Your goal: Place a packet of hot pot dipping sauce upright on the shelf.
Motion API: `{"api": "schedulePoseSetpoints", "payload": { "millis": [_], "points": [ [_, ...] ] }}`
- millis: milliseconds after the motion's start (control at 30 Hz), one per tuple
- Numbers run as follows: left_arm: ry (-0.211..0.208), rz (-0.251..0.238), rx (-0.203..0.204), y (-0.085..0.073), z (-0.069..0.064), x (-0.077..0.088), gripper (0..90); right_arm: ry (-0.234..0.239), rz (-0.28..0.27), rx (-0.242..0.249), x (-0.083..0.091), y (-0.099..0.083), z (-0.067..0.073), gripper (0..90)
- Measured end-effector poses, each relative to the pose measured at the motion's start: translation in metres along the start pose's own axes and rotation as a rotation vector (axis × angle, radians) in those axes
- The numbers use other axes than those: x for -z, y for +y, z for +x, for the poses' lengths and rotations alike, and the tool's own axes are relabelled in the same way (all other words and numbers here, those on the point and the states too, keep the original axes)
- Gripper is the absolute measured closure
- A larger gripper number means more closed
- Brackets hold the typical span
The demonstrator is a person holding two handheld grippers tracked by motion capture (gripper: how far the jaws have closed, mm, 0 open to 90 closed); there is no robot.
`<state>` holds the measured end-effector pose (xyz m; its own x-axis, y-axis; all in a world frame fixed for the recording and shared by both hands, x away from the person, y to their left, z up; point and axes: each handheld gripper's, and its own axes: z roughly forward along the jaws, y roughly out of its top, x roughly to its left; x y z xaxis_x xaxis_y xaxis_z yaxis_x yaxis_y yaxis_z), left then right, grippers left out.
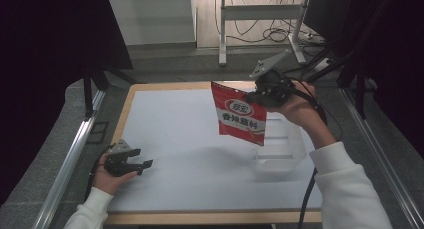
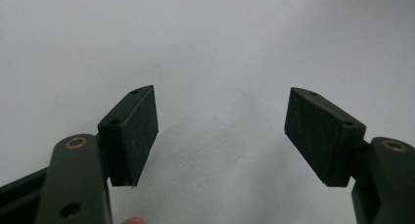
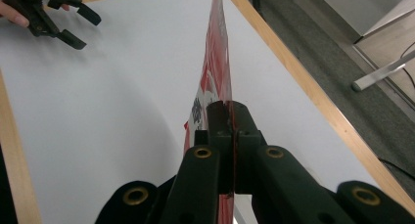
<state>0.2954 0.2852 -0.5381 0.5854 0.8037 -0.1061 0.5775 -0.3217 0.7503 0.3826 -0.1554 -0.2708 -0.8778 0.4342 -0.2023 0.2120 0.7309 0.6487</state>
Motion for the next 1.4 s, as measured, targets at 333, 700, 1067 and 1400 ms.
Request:
{"api": "schedulePoseSetpoints", "payload": {
  "millis": [333, 700, 1067, 1400],
  "points": [
    [0.002, 0.004, 0.0, 0.0, 0.0, -0.001, 27.8, -0.021, -0.013, -0.034, 0.016, -0.016, -0.016, 89.2],
    [0.002, 0.005, 0.001, 0.0, -0.001, -0.002, 27.7, -0.043, -0.021, -0.081, 0.029, -0.036, -0.033, 89.2],
    [-0.01, -0.003, 0.011, 0.001, 0.0, -0.002, 27.8, -0.049, -0.051, -0.126, 0.042, -0.054, -0.052, 89.2],
    [-0.042, -0.023, 0.036, 0.003, 0.0, 0.0, 27.7, -0.042, -0.063, -0.153, 0.049, -0.07, -0.064, 89.2]
  ]
}}
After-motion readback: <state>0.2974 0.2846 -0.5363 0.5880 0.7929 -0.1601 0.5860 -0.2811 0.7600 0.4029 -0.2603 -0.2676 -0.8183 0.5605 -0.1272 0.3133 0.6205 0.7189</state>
